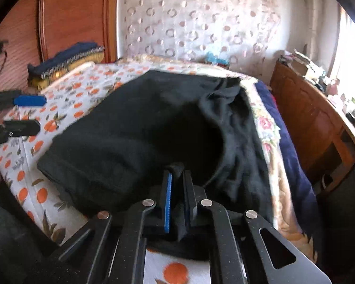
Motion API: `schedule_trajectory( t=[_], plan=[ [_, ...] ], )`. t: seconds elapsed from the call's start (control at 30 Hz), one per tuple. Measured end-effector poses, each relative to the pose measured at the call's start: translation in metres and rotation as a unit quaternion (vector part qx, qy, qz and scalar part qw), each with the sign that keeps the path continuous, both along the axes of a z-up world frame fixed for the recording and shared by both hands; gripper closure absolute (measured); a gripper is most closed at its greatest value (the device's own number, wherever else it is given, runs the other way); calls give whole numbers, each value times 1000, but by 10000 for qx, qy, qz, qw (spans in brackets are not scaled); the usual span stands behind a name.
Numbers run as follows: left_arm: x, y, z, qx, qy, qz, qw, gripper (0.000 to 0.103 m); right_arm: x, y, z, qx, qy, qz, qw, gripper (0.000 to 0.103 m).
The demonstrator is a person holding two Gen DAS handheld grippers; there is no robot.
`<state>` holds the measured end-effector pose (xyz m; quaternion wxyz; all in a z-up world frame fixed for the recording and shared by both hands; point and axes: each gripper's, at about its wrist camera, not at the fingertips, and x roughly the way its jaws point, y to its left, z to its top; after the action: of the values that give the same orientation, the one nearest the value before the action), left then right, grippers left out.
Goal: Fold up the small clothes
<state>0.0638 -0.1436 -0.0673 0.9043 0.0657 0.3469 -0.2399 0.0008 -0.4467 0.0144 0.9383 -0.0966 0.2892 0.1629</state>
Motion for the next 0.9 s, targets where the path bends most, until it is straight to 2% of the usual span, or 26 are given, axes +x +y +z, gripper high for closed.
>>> schedule_trajectory(
  t=[0.17, 0.37, 0.5, 0.63, 0.73, 0.77, 0.87, 0.9],
  plan=[
    [1, -1, 0, -12, 8, -29, 10000, 27, -27, -55, 21, 352, -161, -462, 9982, 96],
    [0, -4, -1, 2, 8, -69, 10000, 27, -39, -89, 11, 249, 126, -793, 9965, 96],
    [0, -5, -1, 23, 26, -84, 10000, 27, -39, -82, 10, 144, 286, -711, 9970, 96],
    [5, -7, -2, -29, 89, -115, 9999, 27, -40, -64, 23, 160, 119, -719, 9972, 94],
    [14, -11, 0, 103, 8, -106, 9999, 27, -37, -42, 30, 101, -37, -633, 9979, 90],
    [17, -12, 1, 167, -11, -97, 9998, 27, -32, -37, 32, 71, -79, -646, 9979, 86],
    [25, -13, 5, 210, -77, -107, 9997, 27, -16, -21, 41, 74, -244, -489, 9985, 63],
    [27, -13, 6, 184, -82, -113, 9997, 27, -9, -16, 44, 95, -266, -453, 9986, 59]
  ],
)
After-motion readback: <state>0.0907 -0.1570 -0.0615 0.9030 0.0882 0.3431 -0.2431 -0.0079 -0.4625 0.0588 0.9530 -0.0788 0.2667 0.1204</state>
